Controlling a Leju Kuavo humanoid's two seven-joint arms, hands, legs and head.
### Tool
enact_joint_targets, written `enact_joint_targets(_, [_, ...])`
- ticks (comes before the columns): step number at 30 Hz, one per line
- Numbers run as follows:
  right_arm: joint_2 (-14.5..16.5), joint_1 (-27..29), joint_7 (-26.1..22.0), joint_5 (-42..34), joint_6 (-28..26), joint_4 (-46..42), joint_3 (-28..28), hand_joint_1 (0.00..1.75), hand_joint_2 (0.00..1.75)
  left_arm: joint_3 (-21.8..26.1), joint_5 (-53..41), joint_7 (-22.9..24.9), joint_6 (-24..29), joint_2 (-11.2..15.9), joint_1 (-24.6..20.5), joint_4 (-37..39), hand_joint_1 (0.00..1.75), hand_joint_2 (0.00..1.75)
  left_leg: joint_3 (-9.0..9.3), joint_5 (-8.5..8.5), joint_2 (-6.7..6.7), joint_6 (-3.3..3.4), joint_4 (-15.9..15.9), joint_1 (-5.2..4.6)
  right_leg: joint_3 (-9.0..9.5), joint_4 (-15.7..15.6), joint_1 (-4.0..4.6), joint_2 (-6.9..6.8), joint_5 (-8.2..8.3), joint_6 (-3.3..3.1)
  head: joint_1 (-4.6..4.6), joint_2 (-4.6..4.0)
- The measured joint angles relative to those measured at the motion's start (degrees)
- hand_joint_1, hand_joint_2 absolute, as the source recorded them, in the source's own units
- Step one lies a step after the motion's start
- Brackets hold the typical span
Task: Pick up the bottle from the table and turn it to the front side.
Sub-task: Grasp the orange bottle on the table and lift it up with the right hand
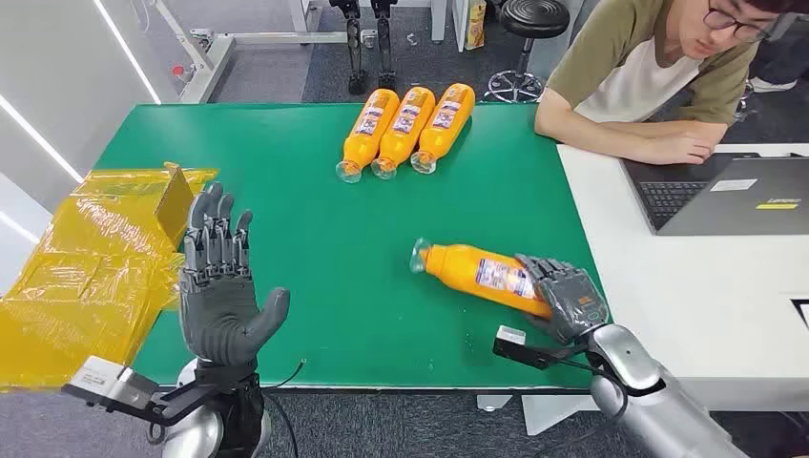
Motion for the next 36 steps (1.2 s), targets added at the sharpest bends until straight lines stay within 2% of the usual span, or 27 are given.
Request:
enact_joint_targets(2, [1.4,1.3,-1.1,-2.5,-3.0,-1.7,-1.3,1.75,1.75,-0.1,1.4,0.5,-1.4,-0.3,-0.2,1.0,0.00,1.75,-0.01,0.00,-0.03,0.00,0.0,0.00,-0.02,0.0,0.00,-0.02,-0.03,0.01,0.01,0.00])
enact_joint_targets(5, [5.1,4.9,-5.3,-9.0,-7.8,-6.8,-3.9,1.75,1.75,-0.9,2.7,2.6,-4.3,-1.0,-1.3,4.9,0.00,1.75,-0.03,0.01,-0.09,-0.02,0.0,0.01,-0.05,0.0,0.01,-0.07,-0.08,0.02,0.01,0.00])
enact_joint_targets(9, [10.7,11.0,-12.0,-9.9,-8.3,-14.6,-5.6,1.75,1.75,-3.5,0.1,5.1,-6.2,-1.8,-3.2,10.6,0.00,1.75,-0.06,-0.02,-0.04,-0.06,-0.1,0.01,-0.09,0.0,0.01,-0.01,-0.11,-0.03,0.03,0.00])
enact_joint_targets(12, [14.1,14.3,-13.6,-8.8,-8.3,-18.6,-6.7,1.75,1.75,-4.8,-1.0,5.2,-6.2,-2.2,-3.8,12.8,0.00,1.75,-0.06,-0.07,0.07,-0.11,-0.1,0.01,-0.15,0.0,0.01,0.08,-0.12,-0.03,0.00,0.00])
enact_joint_targets(15, [16.1,16.0,-14.3,-9.3,-8.3,-20.8,-8.1,1.75,1.75,-5.4,-1.8,5.6,-6.0,-2.4,-4.0,13.7,0.00,1.75,-0.08,-0.07,0.10,-0.11,-0.1,0.01,-0.15,0.0,0.00,0.07,-0.15,0.00,0.03,0.00])
enact_joint_targets(19, [17.0,16.9,-14.2,-10.6,-8.3,-22.1,-9.3,1.75,1.75,-5.9,-2.3,5.9,-6.9,-2.4,-4.0,14.1,0.00,1.75,-0.10,-0.07,0.13,-0.10,-0.1,-0.02,-0.15,0.0,-0.02,0.08,-0.14,0.01,0.03,0.00])
enact_joint_targets(22, [16.9,16.8,-12.3,-11.5,-8.2,-22.4,-8.8,1.75,1.75,-6.4,-2.8,5.9,-8.5,-2.4,-4.1,14.3,0.00,1.75,-0.10,-0.08,0.14,-0.10,-0.1,-0.03,-0.15,0.0,-0.03,0.08,-0.13,0.01,0.02,0.00])
enact_joint_targets(25, [16.6,16.1,-9.7,-11.7,-7.1,-22.3,-6.7,1.75,1.75,-7.2,-3.2,5.2,-9.6,-2.4,-4.8,15.1,0.00,1.75,-0.10,-0.07,0.15,-0.10,-0.1,-0.03,-0.15,0.0,-0.02,0.08,-0.13,0.00,0.02,0.00])
enact_joint_targets(28, [16.0,14.9,-8.2,-11.1,-3.3,-21.7,-3.9,1.75,1.75,-7.8,-2.9,3.9,-10.6,-2.4,-5.9,16.3,0.00,1.75,-0.08,-0.07,0.15,-0.10,-0.1,-0.01,-0.15,0.0,-0.01,0.09,-0.12,-0.02,0.02,0.00])
enact_joint_targets(31, [15.6,13.8,-7.8,-10.8,-0.5,-21.1,-1.6,1.75,1.75,-8.0,-2.7,3.5,-11.5,-2.4,-6.6,17.0,0.00,1.75,-0.08,-0.06,0.15,-0.11,-0.1,-0.01,-0.16,0.0,-0.01,0.09,-0.12,-0.03,0.02,0.00])
enact_joint_targets(36, [15.2,12.0,-8.6,-10.3,0.8,-20.4,0.4,1.75,1.75,-8.0,-2.6,4.0,-12.9,-2.5,-8.0,17.9,0.00,1.75,-0.09,-0.06,0.16,-0.12,-0.1,-0.01,-0.17,0.0,-0.01,0.09,-0.12,-0.03,0.02,0.00])
